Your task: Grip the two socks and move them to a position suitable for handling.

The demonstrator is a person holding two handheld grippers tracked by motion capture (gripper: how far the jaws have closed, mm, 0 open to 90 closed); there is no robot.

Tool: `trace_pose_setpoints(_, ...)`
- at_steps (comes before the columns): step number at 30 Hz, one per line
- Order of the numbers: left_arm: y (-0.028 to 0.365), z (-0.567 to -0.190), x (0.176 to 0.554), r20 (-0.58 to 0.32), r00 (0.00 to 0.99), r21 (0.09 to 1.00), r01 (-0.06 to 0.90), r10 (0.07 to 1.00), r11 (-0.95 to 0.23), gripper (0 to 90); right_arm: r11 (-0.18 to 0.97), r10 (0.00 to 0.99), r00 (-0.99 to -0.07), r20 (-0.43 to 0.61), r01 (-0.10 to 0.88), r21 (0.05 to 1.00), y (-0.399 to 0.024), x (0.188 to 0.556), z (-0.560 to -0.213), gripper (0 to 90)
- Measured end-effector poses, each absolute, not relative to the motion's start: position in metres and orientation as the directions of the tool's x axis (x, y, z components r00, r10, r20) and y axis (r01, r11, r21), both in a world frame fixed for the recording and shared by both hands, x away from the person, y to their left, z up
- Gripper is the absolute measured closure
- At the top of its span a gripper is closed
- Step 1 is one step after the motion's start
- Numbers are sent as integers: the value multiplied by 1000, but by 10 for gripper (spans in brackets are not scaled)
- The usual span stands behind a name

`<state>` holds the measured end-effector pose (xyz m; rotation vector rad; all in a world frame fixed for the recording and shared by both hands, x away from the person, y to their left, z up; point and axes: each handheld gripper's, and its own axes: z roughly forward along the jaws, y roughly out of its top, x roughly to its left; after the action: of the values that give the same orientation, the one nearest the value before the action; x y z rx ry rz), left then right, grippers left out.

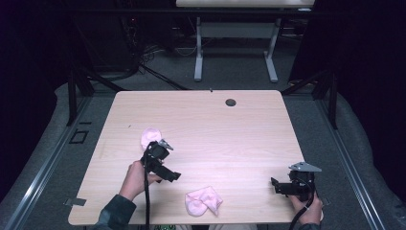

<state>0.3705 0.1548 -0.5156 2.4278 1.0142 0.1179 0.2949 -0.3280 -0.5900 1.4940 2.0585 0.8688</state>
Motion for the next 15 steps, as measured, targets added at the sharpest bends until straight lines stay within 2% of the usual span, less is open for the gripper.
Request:
trace_pose_setpoints(3,170,-514,382,-133,689,478,674,712,-563,0,215,950,-312,5,666,714,-328,295,-590,0)
trace_pose_setpoints(9,193,-512,409,-119,646,429,718,754,-547,2,215,950,-312,6,666,714,-328,295,-590,0)
trace_pose_setpoints(15,211,-511,434,-130,588,443,755,799,-484,36,215,950,-312,6,666,714,-328,295,-590,0)
